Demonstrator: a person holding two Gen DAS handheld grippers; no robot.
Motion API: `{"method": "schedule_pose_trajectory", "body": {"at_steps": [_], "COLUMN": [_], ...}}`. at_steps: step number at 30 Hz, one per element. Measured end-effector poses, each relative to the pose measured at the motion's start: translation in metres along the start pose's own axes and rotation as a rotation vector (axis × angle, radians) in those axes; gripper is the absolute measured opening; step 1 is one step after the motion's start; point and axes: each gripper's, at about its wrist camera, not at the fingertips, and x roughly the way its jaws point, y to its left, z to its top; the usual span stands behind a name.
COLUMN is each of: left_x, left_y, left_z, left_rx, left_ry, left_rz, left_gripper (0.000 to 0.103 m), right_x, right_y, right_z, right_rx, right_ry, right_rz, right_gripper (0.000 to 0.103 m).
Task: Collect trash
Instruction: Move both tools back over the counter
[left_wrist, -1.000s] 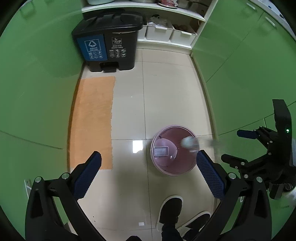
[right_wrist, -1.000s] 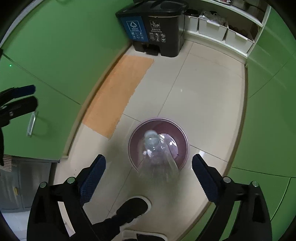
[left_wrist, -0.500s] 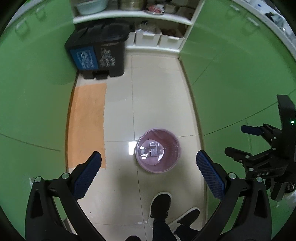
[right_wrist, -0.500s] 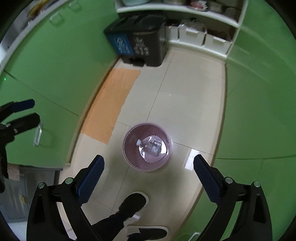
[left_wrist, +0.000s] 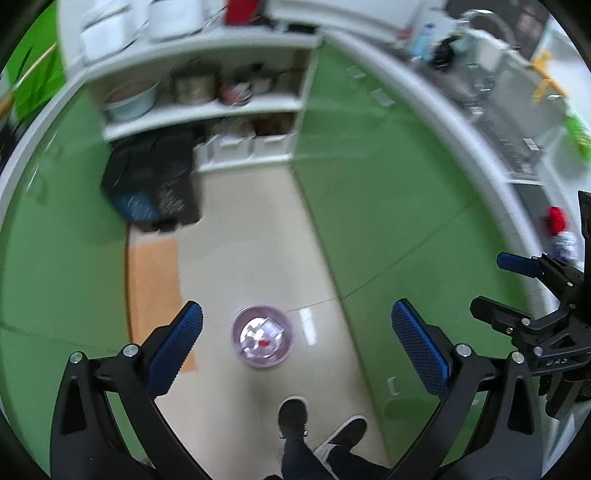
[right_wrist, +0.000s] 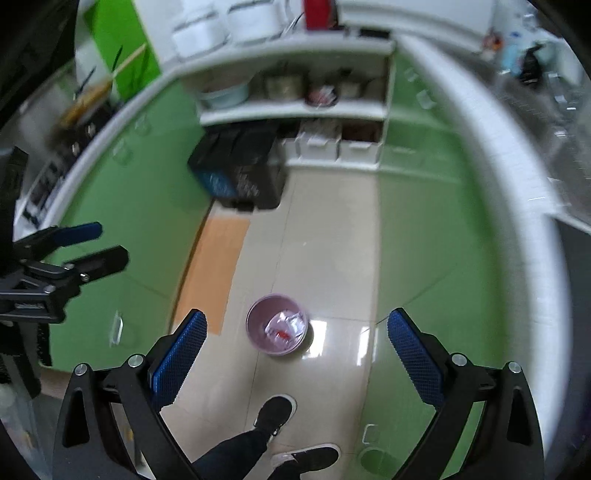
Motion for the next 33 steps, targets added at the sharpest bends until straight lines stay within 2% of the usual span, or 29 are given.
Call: {"method": "schedule_pose_trajectory", "body": {"at_steps": [6, 10, 13, 22, 29, 33], "left_x": [-0.045, -0.062, -0.065, -0.067, -0.073, -0.072], "left_y": [-0.071, -0.125, -0.164, -0.272, -0.345, -0.381], "left_z": [0.039, 0.053, 0.064, 0.070, 0.068, 0.066], "left_rx": [0.165, 0.281, 0.352, 0.559, 0.667, 0.707], "left_ry": [-0.077, -0.121, -0.121, -0.104, -0.118, -0.120], "left_rz": [-0.090, -0.162, -0.223, -0.384, -0.457, -0.476], "left_gripper": [0.100, 0.100, 0.100, 0.100, 0.100, 0.100], "right_x": [-0.113, -0.170, -0.203, -0.290, -0.329, -0.339], "right_y": [-0.044, -0.076, -0.101, -0.162, -0.198, -0.221], "right_z": [-0.008, -0.036, -0.063, -0.148, -0.195, -0.213], "right_rx": [0.131, 0.245, 0.338, 0.593, 0.694, 0.728], "right_ry": [-0.163, -0.243, -0.285, -0.375, -0.403, -0.401], "right_rz": [-0.113, -0.199, -0.272, -0.493, -0.603, -0.629], "right_gripper": [0.097, 0.097, 0.097, 0.097, 0.097, 0.097]}}
